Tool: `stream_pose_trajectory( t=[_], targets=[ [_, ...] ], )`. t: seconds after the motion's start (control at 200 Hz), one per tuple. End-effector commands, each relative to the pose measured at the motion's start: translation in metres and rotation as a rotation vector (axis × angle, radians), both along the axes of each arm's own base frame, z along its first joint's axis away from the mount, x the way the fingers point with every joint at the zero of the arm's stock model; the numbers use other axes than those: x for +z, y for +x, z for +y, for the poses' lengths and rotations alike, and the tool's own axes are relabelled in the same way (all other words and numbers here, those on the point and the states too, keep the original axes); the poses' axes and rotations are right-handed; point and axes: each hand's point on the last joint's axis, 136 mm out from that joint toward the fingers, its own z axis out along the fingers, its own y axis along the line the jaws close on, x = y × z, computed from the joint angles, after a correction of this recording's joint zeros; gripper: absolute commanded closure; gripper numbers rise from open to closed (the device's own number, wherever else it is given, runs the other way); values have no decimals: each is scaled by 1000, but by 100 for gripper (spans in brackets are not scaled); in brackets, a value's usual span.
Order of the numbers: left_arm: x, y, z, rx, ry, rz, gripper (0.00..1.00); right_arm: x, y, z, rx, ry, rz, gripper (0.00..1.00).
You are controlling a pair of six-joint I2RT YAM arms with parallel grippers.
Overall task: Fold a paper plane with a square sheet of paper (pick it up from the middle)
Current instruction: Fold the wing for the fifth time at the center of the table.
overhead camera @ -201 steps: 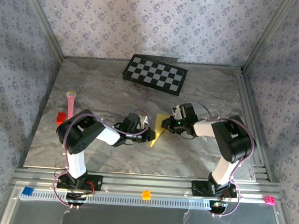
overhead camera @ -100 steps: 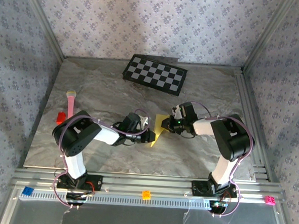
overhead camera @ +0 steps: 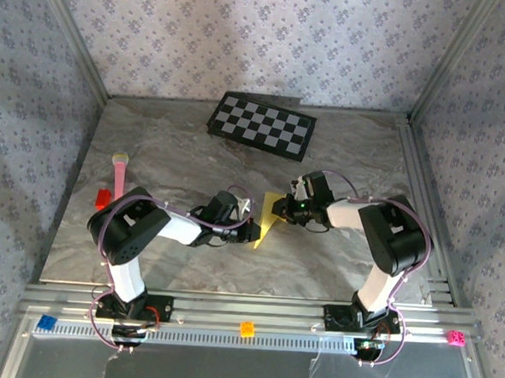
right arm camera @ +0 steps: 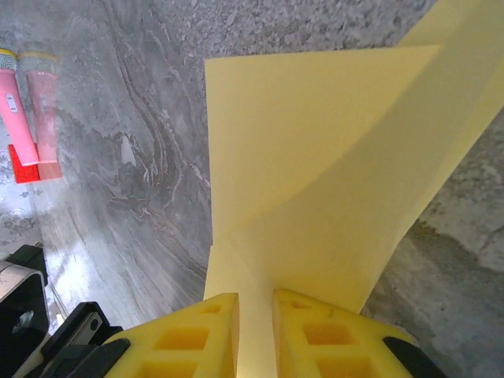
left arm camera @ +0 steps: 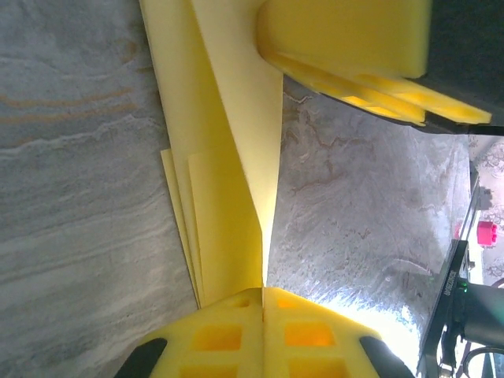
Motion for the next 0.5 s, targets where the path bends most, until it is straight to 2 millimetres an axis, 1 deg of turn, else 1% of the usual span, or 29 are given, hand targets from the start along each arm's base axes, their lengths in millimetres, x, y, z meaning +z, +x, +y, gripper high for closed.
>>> stream_pose_trajectory(
  t=[0.0,0.07,0.195,0.265,0.375,0.495],
  targets=[
    [-32,-19,25,39,108,83,100,11,-4,-14,-13,-43,-46,78],
    [-31,-18,27,53,108,81,100,11,-7,-20,-30,-46,-47,78],
    [-31,-18,29,67,110,79,100,14,-14,-22,-20,-32,-67,79],
    [-32,-18,30,69,112,81,100,17,-17,-18,8,-19,-82,80],
    [-32,-18,29,70,106,84,100,23,-18,-4,78,17,-90,83],
    [-33,-17,29,71,109,86,100,18,-17,6,112,8,-75,84]
  ],
)
